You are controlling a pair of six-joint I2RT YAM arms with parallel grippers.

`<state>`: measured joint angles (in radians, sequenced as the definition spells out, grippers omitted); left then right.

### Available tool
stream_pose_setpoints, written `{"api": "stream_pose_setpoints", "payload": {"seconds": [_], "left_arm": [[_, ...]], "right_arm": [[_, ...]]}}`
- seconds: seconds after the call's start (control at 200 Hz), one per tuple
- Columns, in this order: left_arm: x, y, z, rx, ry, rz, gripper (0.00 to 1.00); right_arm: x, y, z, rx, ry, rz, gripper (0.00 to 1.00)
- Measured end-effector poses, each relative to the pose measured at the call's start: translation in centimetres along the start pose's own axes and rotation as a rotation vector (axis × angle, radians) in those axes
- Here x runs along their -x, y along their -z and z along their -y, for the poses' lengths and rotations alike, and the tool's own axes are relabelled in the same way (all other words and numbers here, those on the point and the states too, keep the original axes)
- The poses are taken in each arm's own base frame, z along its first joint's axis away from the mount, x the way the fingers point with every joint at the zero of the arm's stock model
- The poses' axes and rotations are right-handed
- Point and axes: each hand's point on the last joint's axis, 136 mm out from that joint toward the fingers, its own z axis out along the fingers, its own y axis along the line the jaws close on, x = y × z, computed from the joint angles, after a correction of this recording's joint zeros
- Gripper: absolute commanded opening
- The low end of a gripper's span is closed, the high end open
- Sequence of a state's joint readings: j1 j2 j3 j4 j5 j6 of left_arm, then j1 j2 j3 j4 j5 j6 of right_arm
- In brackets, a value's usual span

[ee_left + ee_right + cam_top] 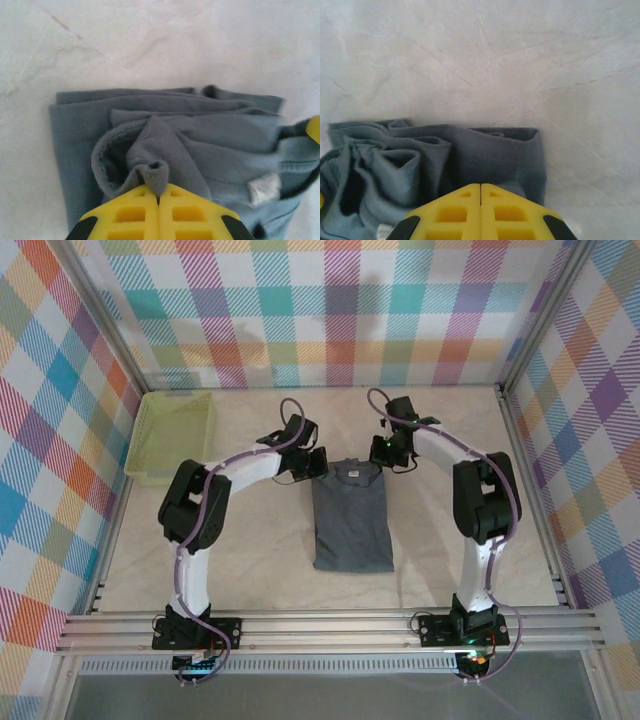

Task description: Fold the inside-out t-shirt

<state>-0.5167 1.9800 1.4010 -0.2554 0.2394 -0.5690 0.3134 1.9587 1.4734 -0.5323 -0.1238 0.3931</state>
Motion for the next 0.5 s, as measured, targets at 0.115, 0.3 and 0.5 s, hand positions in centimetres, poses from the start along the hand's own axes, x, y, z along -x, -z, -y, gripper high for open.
{"api": "stream_pose_setpoints", "payload": {"seconds": [0.115, 0.3, 0.5], "left_arm": [[1.1, 3.3, 1.8, -0.115, 0.007, 0.087, 0.0], [3.6, 4.3, 0.5, -0.164, 0.066, 0.165, 0.0], [2.8, -0.1, -4.8, -0.075, 0.167, 0.104, 0.09]], "right_arm": [[1.1, 3.8, -1.0, 0.011, 0.02, 0.088, 0.0], [2.9, 7.2, -2.3, 0.036, 0.041, 0.188, 0.0], [2.9, 2.2, -1.1, 0.003, 0.038, 0.106, 0.0]]}}
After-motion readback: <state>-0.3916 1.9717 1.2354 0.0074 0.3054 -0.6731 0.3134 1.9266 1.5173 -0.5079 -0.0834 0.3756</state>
